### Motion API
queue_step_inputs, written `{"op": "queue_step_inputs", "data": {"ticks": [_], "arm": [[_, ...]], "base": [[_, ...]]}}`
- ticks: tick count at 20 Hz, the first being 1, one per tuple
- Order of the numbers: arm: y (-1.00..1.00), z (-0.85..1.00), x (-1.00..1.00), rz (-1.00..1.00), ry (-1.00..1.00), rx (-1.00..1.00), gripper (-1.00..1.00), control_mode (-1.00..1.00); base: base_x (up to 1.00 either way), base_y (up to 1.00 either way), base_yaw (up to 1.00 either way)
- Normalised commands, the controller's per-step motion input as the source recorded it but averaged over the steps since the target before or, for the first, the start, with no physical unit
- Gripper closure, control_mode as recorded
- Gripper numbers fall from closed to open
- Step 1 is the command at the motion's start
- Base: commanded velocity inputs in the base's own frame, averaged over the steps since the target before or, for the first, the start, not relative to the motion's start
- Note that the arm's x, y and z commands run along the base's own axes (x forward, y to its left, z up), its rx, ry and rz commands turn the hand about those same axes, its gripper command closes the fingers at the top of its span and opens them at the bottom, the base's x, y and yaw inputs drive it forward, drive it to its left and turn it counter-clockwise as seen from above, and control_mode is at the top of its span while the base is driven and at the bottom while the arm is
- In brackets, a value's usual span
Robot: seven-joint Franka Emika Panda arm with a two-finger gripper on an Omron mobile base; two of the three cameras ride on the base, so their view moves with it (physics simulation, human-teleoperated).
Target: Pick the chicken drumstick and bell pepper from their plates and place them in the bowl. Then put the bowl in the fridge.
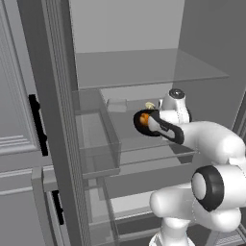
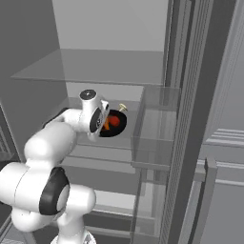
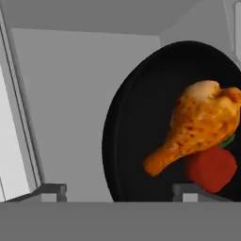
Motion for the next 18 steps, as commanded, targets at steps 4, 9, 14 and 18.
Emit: {"op": "queue_step_inputs", "data": {"ticks": [4, 9, 14, 18], "arm": [[0.0, 0.55, -0.68, -0.13, 0.02, 0.01, -1.0, -1.0], [0.0, 0.51, -0.78, -0.25, 0.07, 0.09, -1.0, -1.0], [0.0, 0.28, -0.91, -0.27, 0.09, 0.16, -1.0, -1.0], [0.0, 0.22, -0.57, -0.31, 0.01, 0.1, -1.0, -1.0]], "base": [[0.0, 0.0, 0.0], [0.0, 0.0, 0.0], [0.0, 0.0, 0.0], [0.0, 0.0, 0.0]]}}
